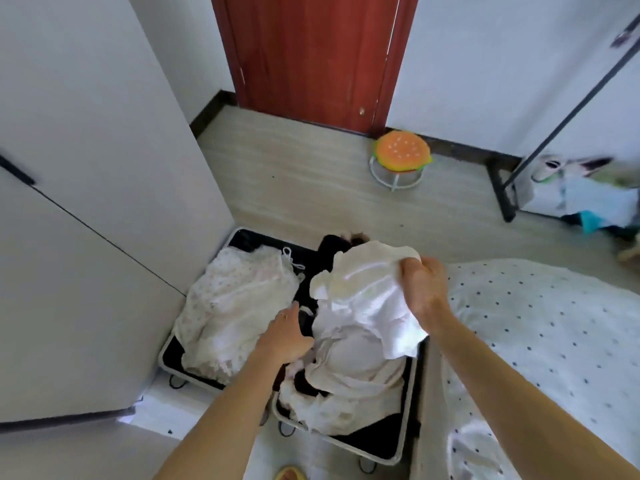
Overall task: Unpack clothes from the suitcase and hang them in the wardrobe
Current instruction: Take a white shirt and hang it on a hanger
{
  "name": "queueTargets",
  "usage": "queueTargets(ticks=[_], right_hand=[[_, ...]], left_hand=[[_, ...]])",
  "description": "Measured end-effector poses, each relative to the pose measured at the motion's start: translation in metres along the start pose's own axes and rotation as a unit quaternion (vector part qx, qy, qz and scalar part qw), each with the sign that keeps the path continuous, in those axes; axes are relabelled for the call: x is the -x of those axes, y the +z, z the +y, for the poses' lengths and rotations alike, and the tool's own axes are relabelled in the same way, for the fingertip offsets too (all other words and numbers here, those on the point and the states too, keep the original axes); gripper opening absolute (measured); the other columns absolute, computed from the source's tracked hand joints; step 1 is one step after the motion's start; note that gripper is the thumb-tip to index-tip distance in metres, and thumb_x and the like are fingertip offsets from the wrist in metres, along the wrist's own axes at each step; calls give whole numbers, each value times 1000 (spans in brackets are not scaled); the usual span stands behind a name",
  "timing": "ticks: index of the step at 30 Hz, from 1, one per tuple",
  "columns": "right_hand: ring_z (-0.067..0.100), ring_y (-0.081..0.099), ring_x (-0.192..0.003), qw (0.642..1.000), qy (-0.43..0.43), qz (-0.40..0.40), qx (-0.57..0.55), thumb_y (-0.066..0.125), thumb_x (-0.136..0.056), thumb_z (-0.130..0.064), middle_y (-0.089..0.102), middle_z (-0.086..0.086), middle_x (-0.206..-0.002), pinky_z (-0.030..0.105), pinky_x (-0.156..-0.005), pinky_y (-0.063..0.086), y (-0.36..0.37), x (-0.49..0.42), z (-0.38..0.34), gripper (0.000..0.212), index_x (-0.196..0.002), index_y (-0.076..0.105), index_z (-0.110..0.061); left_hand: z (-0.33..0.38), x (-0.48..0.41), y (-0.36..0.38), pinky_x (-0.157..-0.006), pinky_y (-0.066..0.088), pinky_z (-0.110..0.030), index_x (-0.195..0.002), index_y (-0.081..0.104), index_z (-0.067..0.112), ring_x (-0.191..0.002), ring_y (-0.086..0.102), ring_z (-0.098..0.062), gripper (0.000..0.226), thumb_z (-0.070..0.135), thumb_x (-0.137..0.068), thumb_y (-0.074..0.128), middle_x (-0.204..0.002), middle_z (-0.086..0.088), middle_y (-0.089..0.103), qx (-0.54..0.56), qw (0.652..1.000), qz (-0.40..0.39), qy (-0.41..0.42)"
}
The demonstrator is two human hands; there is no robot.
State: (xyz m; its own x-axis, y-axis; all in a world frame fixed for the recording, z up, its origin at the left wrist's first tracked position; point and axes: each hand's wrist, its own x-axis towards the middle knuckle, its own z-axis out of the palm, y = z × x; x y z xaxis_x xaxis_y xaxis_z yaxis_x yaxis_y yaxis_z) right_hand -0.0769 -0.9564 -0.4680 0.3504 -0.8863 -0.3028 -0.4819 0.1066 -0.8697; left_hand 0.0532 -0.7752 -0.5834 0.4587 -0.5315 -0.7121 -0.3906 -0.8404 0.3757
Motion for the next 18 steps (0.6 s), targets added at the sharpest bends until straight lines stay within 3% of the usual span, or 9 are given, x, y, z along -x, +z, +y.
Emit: queueTargets(ticks=[3,5,8,11,12,13,14,15,18], right_hand=[[15,28,-56,997,-14,-16,-73,43,-64,-18,29,0,-56,32,-54,24,-34,22,-94,8,-58,39,-14],[11,24,-48,991,-30,-23,-125,44,-74,-7,27,-8,-46,26,-49,20,-54,38,-151,28,-51,32,-18],[14,28,-54,984,-2,-27,-177,42,-79,0,31,-10,-43,26,-51,21,-83,67,-216,40,-46,34,-22],[21,41,-62,964,43,-75,-252,51,-63,-13,45,4,-69,28,-57,33,-107,95,-255,3,-65,50,-15],[24,40,-66,958,39,-90,-270,51,-57,-15,45,5,-78,30,-59,34,-113,102,-264,19,-76,50,-15],[24,38,-64,955,18,-83,-283,48,-59,-13,44,5,-76,29,-59,32,-126,112,-280,17,-75,48,-16],[21,34,-57,954,0,-77,-291,43,-64,-8,40,4,-65,27,-55,28,-135,120,-291,8,-64,42,-16],[17,32,-51,958,-8,-71,-278,39,-69,-3,38,-1,-56,25,-53,25,-148,122,-294,22,-53,38,-19],[18,42,-55,973,-17,-43,-226,40,-71,-4,48,-5,-55,28,-57,35,-172,130,-299,37,-42,52,-23]], left_hand=[[44,52,-63,-116,31,-42,-157,-6,35,-146,25,-27,108,40,-78,67,-163,-3,15,66,997,22,42],[63,85,-96,-115,35,-46,-154,-9,47,-146,26,-23,126,44,-60,75,-163,4,17,108,991,42,74],[82,137,-132,-117,31,-41,-155,-13,39,-151,13,-21,135,33,-62,85,-165,4,1,152,978,103,97],[92,185,-166,-105,41,-35,-154,26,29,-145,29,-25,100,36,-72,83,-155,-4,29,172,968,157,88],[94,193,-175,-97,47,-34,-142,47,26,-137,41,-27,78,44,-74,79,-140,-5,47,169,970,147,93],[99,211,-190,-84,51,-31,-127,59,24,-124,54,-26,59,49,-76,76,-120,-1,58,169,970,142,106],[102,224,-199,-71,48,-23,-117,61,26,-110,60,-21,45,49,-80,74,-107,5,61,178,968,136,115],[107,243,-208,-65,44,-17,-114,60,29,-100,60,-15,36,46,-85,73,-103,10,61,191,964,139,124],[107,284,-233,-81,51,-24,-114,62,33,-97,61,-12,29,32,-88,72,-104,12,65,238,945,167,151]])
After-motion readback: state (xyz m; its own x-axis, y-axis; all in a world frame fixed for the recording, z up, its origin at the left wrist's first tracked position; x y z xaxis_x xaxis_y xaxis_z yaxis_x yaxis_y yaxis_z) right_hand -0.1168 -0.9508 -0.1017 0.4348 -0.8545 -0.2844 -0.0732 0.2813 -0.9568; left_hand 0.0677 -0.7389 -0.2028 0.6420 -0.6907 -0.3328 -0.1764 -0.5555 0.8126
